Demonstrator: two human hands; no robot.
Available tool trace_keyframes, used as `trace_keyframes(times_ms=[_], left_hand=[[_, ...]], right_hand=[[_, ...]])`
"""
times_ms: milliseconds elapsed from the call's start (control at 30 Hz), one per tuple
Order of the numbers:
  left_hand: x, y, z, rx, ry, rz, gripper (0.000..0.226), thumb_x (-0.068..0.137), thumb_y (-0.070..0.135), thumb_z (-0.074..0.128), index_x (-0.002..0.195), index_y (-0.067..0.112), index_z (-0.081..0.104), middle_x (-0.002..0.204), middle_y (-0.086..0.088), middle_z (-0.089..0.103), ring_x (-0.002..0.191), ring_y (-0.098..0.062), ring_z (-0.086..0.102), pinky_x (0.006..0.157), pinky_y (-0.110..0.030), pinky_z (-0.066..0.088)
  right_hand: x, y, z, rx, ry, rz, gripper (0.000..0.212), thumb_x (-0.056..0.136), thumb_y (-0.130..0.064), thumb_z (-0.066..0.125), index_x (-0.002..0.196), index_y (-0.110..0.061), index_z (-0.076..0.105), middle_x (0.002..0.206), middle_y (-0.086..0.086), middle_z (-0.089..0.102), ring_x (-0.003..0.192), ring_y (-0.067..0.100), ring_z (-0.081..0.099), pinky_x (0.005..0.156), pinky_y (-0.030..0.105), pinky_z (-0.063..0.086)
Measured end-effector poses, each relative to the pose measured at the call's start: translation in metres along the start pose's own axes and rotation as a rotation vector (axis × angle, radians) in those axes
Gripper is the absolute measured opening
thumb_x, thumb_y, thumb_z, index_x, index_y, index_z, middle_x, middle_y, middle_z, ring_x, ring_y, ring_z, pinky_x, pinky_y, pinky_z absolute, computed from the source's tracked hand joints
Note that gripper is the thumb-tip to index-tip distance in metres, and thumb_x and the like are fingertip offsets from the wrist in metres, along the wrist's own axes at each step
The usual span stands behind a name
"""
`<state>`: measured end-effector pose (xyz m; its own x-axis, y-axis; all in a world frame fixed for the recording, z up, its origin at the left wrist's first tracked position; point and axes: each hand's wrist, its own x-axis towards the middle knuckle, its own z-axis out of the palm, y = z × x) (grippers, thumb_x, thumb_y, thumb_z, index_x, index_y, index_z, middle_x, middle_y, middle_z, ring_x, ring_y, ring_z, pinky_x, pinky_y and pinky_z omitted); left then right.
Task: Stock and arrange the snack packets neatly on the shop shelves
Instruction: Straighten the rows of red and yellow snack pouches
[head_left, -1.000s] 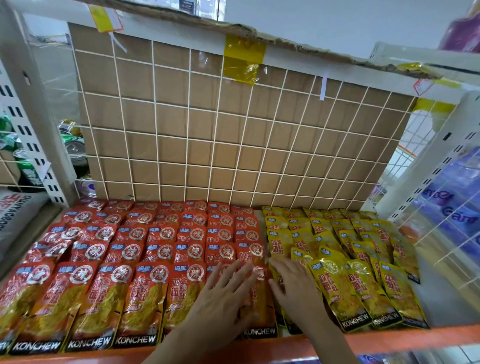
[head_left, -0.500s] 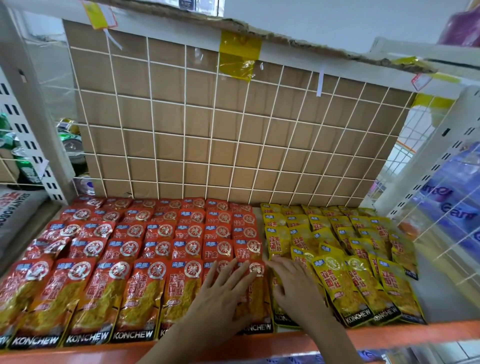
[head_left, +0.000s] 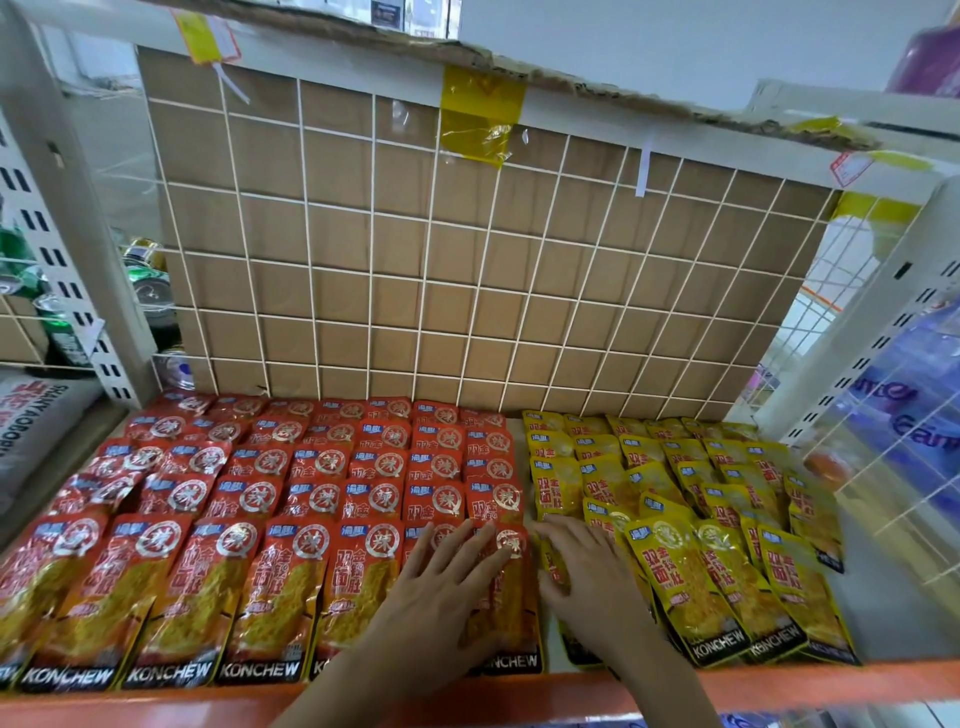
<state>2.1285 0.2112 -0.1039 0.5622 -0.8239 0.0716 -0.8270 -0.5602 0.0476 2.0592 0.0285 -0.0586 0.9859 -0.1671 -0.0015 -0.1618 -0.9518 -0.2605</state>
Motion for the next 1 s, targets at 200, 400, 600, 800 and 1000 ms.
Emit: trace_keyframes(times_ms=[200, 400, 600, 800, 1000], left_hand=[[0.001, 0.001, -0.003, 0.005, -0.041, 0.01, 0.074, 0.087, 0.072, 0.01, 0.143, 0.031, 0.035, 0.144, 0.006, 0.044, 0.132, -0.013, 0.041, 0.106, -0.039, 0.016], [0.003, 0.002, -0.004, 0.006, -0.043, 0.012, 0.075, 0.086, 0.075, 0.012, 0.142, 0.031, 0.037, 0.142, 0.007, 0.046, 0.129, -0.013, 0.045, 0.105, -0.038, 0.019], [0.002, 0.003, -0.008, -0.01, -0.046, -0.008, 0.075, 0.085, 0.077, 0.013, 0.141, 0.033, 0.036, 0.14, 0.01, 0.048, 0.127, -0.01, 0.046, 0.107, -0.037, 0.016], [0.0, 0.004, -0.01, -0.021, -0.023, -0.01, 0.075, 0.085, 0.077, 0.013, 0.14, 0.033, 0.039, 0.141, 0.007, 0.047, 0.132, -0.011, 0.032, 0.108, -0.036, 0.01], [0.0, 0.004, -0.01, -0.007, -0.038, -0.011, 0.076, 0.086, 0.077, 0.014, 0.142, 0.032, 0.037, 0.143, 0.006, 0.045, 0.133, -0.012, 0.037, 0.108, -0.037, 0.01]], right_hand=[[0.02, -0.001, -0.008, 0.135, 0.117, 0.017, 0.038, 0.096, -0.031, 0.037, 0.133, -0.027, 0.045, 0.138, -0.012, 0.044, 0.128, 0.007, 0.039, 0.106, 0.025, 0.029], [0.054, -0.012, -0.014, 0.186, -0.001, -0.034, 0.044, 0.099, -0.025, 0.04, 0.142, -0.026, 0.035, 0.147, -0.009, 0.035, 0.135, 0.008, 0.03, 0.11, 0.024, 0.025], [0.063, -0.012, -0.012, 0.166, -0.037, -0.064, 0.044, 0.095, -0.03, 0.048, 0.138, -0.023, 0.042, 0.14, -0.007, 0.043, 0.128, 0.008, 0.038, 0.105, 0.022, 0.03], [0.061, -0.009, -0.008, 0.128, -0.038, -0.068, 0.048, 0.093, -0.034, 0.052, 0.138, -0.024, 0.041, 0.14, -0.008, 0.041, 0.129, 0.008, 0.036, 0.106, 0.023, 0.028], [0.061, -0.01, -0.007, 0.096, -0.05, -0.095, 0.048, 0.094, -0.033, 0.05, 0.14, -0.024, 0.039, 0.144, -0.008, 0.038, 0.133, 0.008, 0.032, 0.11, 0.025, 0.024]])
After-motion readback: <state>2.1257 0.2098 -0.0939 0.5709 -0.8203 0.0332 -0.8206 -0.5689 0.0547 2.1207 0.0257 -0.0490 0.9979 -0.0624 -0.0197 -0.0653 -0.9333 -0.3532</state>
